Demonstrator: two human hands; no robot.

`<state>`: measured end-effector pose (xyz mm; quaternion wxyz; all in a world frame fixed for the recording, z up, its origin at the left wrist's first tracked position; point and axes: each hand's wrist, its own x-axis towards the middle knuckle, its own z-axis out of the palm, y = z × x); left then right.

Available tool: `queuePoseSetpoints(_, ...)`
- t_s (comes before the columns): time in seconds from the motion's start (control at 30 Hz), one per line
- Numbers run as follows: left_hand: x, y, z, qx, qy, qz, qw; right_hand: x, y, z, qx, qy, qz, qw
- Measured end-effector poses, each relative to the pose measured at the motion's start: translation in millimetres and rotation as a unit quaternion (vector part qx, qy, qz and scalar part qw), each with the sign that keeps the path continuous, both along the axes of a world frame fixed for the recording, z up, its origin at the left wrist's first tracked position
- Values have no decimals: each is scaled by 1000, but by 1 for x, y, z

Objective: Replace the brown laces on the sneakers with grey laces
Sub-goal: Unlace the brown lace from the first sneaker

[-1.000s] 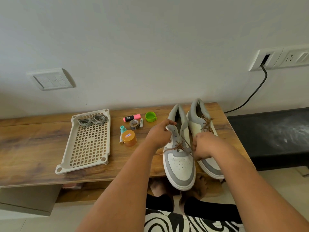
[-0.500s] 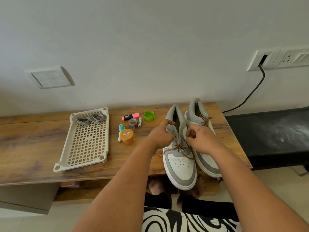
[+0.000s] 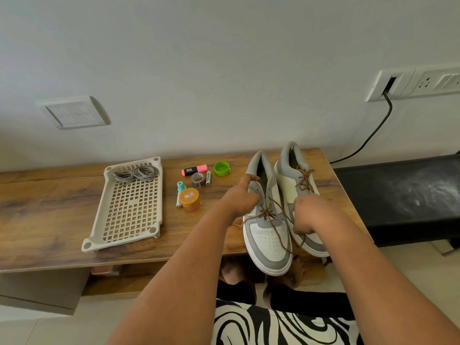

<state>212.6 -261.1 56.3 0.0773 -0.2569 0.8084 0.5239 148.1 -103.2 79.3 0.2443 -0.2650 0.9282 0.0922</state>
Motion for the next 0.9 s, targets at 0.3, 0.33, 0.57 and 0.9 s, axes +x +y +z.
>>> queuePoseSetpoints(0.3, 2, 12, -5, -7, -15, 35, 999, 7, -16, -38, -412, 18, -20, 911)
queuePoseSetpoints(0.33, 2, 12, -5, 19, -15, 55, 998, 6, -15, -38, -409, 16, -17, 912)
queuePoseSetpoints(0.57, 13, 5, 7, 67, -27, 138, 988, 6, 12, -12, -141, -8, -6, 990)
queuePoseSetpoints(0.9, 42, -7, 24, -165, 29, 146, 975, 29, -6, -26, -443, 43, 45, 894)
